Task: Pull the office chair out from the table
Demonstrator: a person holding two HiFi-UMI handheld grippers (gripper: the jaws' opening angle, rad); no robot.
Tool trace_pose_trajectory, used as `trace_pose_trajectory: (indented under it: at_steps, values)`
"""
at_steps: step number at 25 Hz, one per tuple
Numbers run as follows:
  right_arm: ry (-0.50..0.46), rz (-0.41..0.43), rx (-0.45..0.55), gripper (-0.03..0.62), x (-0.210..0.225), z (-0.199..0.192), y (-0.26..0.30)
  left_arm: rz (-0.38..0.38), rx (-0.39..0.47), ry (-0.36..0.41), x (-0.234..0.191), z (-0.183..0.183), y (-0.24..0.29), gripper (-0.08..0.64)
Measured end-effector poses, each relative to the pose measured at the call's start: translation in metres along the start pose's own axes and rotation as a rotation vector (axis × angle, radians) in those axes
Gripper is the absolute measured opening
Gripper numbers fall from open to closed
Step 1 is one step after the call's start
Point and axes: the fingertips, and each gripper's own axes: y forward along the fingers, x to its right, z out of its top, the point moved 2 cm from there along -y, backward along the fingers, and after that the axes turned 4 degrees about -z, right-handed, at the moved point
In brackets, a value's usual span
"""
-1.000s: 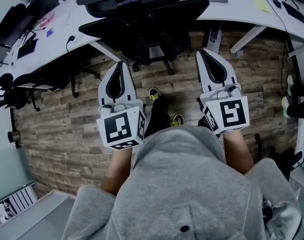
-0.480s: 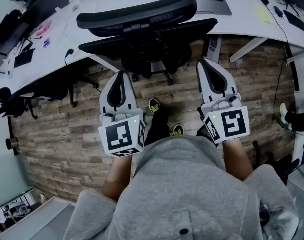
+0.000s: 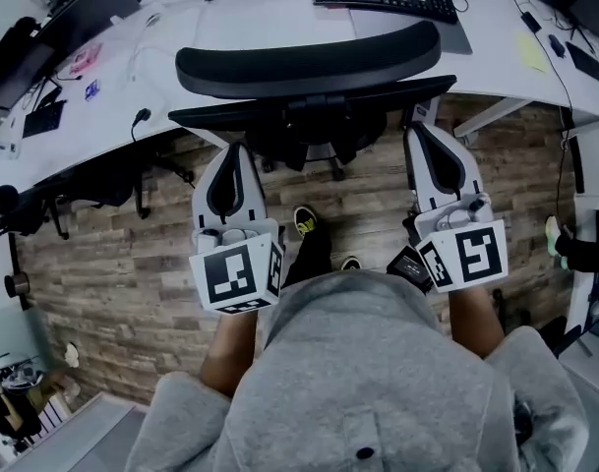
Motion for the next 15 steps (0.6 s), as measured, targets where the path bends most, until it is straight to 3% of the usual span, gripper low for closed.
trace_pose_trajectory:
  at_steps: [15]
  values:
    - [-0.06,-0.075,0.0,0.028,0.022,0.012,0.033,-0.003,0.007,0.005,-0.043,0.008,0.028,0.011]
